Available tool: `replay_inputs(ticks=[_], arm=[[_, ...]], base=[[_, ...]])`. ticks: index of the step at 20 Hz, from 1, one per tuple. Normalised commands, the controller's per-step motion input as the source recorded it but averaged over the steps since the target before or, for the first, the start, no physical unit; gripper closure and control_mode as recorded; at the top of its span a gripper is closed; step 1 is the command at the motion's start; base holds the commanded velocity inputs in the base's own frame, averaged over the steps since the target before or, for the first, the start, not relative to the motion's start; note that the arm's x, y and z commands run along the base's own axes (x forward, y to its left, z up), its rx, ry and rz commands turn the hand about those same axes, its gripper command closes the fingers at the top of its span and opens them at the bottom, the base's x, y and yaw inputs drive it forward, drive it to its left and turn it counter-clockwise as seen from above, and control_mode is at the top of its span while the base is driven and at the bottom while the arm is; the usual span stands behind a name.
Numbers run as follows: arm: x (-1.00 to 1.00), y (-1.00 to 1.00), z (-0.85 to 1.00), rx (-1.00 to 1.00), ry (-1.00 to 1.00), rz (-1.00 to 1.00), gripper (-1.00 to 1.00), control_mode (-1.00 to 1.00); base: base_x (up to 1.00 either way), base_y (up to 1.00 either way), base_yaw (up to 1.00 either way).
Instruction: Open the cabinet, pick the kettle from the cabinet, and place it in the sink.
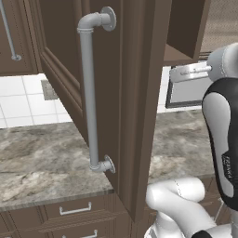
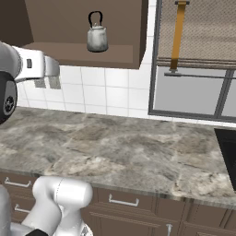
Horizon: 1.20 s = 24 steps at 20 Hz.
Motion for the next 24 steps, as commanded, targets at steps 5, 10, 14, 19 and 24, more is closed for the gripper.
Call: replay_inputs(ticks=[5, 10, 14, 19, 24], arm=[[0.55, -0.16, 0.14, 0.00, 0.00, -0.06, -1.00, -1.00], [0.55, -0.13, 0.12, 0.00, 0.00, -0.11, -1.00, -1.00], [0.53, 0.00, 0.13, 0.00, 0.00, -0.12, -1.00, -1.00], [0.51, 0.00, 0.15, 0.00, -0.04, -0.12, -1.00, -1.00], [0.37, 0.00, 0.02, -0.01, -0.17, -0.09, -1.00, -1.00]], base=[[0.00, 0.00, 0.00], [0.00, 0.00, 0.00], [0.00, 0.00, 0.00], [0.00, 0.00, 0.00], [0.00, 0.00, 0.00]])
